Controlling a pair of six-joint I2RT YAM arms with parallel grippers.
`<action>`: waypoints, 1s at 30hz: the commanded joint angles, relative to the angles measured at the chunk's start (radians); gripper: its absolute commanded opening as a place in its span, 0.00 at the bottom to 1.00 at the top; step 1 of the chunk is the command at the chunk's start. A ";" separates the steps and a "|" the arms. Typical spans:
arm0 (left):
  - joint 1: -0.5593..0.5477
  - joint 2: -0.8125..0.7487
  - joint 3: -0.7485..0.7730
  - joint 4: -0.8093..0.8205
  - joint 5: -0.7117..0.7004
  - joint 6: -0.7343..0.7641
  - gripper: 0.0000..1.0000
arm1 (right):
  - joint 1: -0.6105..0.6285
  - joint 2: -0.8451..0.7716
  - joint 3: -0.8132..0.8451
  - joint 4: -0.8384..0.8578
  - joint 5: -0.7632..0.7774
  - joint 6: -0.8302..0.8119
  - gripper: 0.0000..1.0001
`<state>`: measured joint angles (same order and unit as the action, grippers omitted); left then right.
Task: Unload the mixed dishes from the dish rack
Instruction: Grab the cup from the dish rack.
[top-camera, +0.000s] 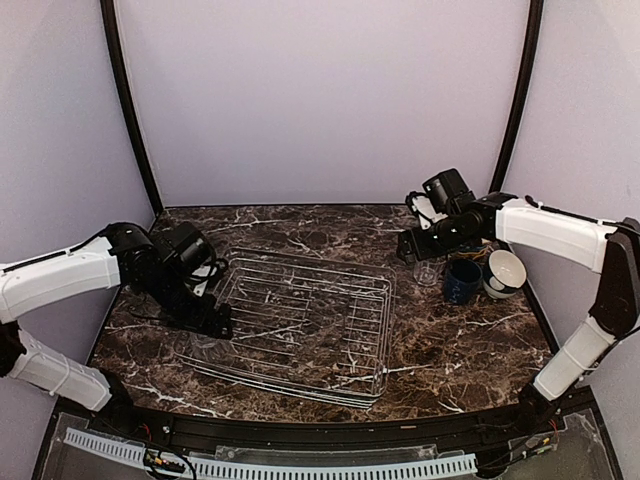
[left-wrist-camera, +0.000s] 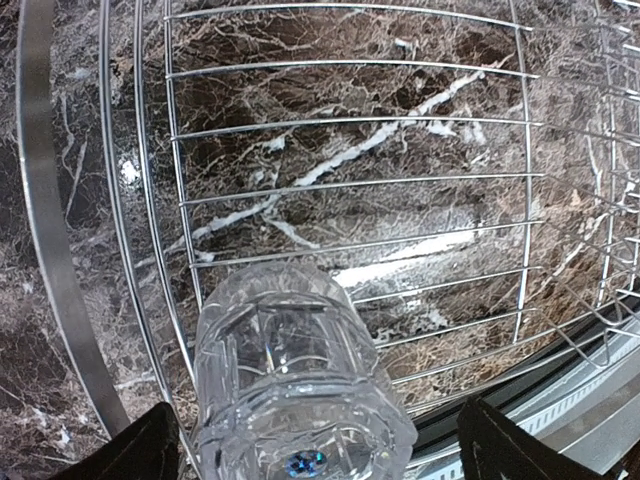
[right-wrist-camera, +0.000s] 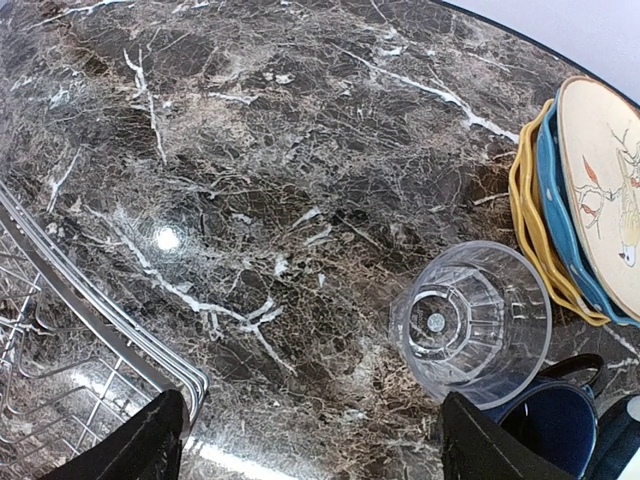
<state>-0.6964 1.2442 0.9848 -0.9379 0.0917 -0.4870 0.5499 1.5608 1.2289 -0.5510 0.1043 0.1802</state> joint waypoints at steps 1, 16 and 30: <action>-0.048 0.043 0.020 -0.061 -0.077 -0.026 0.95 | 0.005 -0.026 -0.021 0.033 -0.007 -0.001 0.87; -0.087 0.119 0.053 -0.102 -0.194 -0.018 0.65 | 0.006 -0.081 -0.072 0.053 0.004 0.008 0.94; -0.087 0.105 0.170 -0.025 -0.182 0.065 0.35 | 0.005 -0.119 -0.091 0.063 -0.020 0.024 0.99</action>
<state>-0.7830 1.3617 1.0958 -0.9951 -0.0879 -0.4721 0.5499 1.4879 1.1580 -0.5148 0.1013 0.1905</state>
